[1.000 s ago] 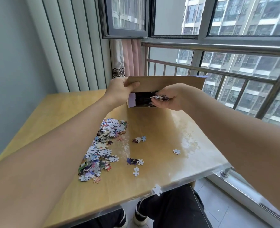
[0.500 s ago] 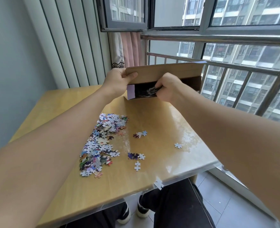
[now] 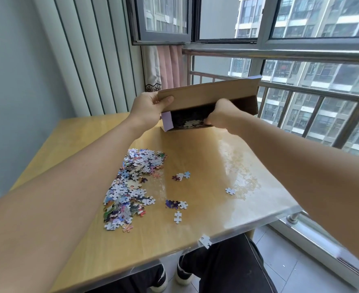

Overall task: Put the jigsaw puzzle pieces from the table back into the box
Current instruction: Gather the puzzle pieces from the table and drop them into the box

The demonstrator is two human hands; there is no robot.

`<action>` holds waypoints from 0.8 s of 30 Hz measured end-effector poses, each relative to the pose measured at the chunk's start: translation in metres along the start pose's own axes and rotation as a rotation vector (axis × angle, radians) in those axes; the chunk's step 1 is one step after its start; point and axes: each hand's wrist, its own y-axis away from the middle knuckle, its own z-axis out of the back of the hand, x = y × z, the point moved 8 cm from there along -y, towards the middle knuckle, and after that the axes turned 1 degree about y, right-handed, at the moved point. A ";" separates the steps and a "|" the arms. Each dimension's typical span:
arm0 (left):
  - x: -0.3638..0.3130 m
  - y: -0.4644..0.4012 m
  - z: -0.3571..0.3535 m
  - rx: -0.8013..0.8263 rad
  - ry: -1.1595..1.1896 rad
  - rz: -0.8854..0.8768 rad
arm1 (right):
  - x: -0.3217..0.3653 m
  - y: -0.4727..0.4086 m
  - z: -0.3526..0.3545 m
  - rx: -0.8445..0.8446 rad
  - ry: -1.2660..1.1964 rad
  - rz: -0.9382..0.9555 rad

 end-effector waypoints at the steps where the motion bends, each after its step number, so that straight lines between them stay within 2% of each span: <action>1: 0.001 0.000 0.001 -0.005 0.001 0.000 | 0.005 -0.002 0.003 0.000 0.100 0.084; 3: 0.001 0.000 0.004 -0.025 -0.008 -0.007 | 0.015 -0.004 0.005 0.034 0.286 0.291; 5: 0.001 0.000 0.004 -0.034 -0.027 -0.022 | 0.020 0.007 0.004 0.082 0.357 0.433; 9: 0.005 0.005 -0.008 0.001 -0.129 -0.056 | 0.027 0.055 0.010 0.020 0.277 0.649; 10: 0.009 0.009 -0.013 0.004 -0.147 -0.061 | 0.023 0.073 0.005 0.059 0.222 0.674; 12: 0.018 0.022 -0.027 0.016 -0.216 -0.093 | 0.007 0.105 -0.016 0.225 0.200 0.619; 15: 0.036 0.039 -0.047 0.049 -0.289 -0.120 | -0.049 0.138 -0.054 0.535 0.401 0.330; 17: 0.047 0.048 -0.057 0.070 -0.283 -0.098 | -0.084 0.154 -0.072 0.656 0.427 0.188; 20: 0.060 0.057 -0.067 0.093 -0.291 -0.068 | -0.105 0.161 -0.092 0.693 0.359 0.143; 24: 0.070 0.063 -0.070 0.106 -0.276 -0.061 | -0.098 0.176 -0.105 0.678 0.326 0.276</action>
